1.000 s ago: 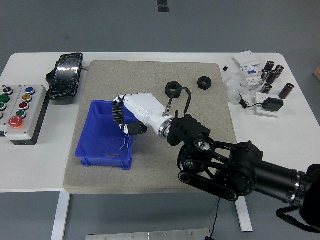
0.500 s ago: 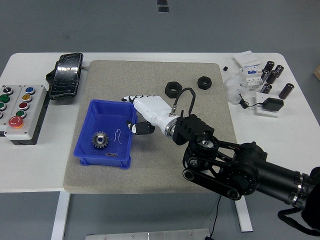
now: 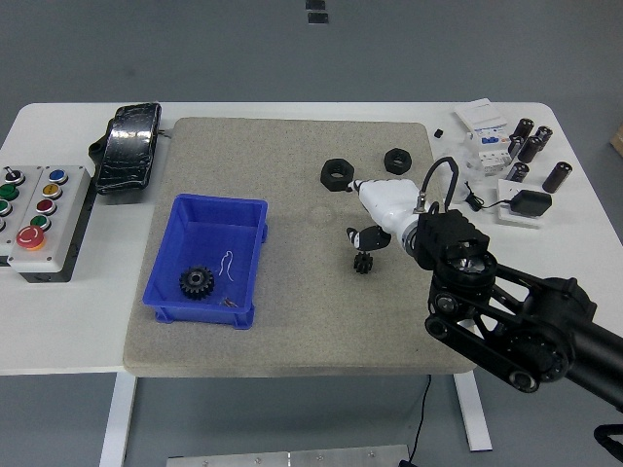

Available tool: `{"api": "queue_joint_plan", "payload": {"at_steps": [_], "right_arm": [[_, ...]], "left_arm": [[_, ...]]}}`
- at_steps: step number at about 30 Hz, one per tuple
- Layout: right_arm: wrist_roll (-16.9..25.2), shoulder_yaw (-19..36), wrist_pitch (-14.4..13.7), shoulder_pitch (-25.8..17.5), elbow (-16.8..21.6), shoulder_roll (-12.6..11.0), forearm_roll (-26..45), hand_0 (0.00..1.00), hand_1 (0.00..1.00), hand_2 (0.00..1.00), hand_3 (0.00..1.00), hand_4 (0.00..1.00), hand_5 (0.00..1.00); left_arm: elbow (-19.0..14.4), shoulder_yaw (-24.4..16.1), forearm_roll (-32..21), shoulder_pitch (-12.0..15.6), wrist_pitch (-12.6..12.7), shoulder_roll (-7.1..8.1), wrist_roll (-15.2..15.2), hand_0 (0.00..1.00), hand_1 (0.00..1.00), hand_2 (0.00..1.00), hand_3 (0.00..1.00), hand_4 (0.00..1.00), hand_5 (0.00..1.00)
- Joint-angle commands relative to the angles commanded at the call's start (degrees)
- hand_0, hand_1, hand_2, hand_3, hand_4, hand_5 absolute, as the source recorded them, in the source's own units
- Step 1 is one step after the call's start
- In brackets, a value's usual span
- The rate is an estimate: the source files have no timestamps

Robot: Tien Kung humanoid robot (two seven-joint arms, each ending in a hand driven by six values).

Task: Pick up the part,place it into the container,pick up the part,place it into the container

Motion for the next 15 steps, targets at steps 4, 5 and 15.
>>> {"api": "queue_joint_plan", "payload": {"at_steps": [4, 5, 15], "right_arm": [[0.00, -1.05, 2.90, -1.32, 1.69, -0.87, 0.99, 0.367, 0.646, 0.766, 0.855, 0.698, 0.356], [0.00, -1.44, 3.45, -1.58, 1.82, -1.13, 1.37, 0.354, 0.637, 0.768, 0.847, 0.693, 0.345], [0.00, -2.75, 4.44, -2.02, -0.25, -1.47, 1.59, 0.347, 0.624, 0.750, 0.815, 0.667, 0.339]], "left_arm": [[0.00, 0.12, -0.04, -0.06, -0.06, 0.02, -0.17, 0.626, 0.632, 0.609, 0.639, 0.611, 0.351], [0.00, 0.11, -0.03, -0.03, -0.07, 0.00, -0.14, 0.625, 0.632, 0.608, 0.639, 0.612, 0.351], [0.00, 0.05, 0.09, 0.03, -0.06, 0.04, -0.07, 0.624, 0.632, 0.608, 0.639, 0.608, 0.347]]}}
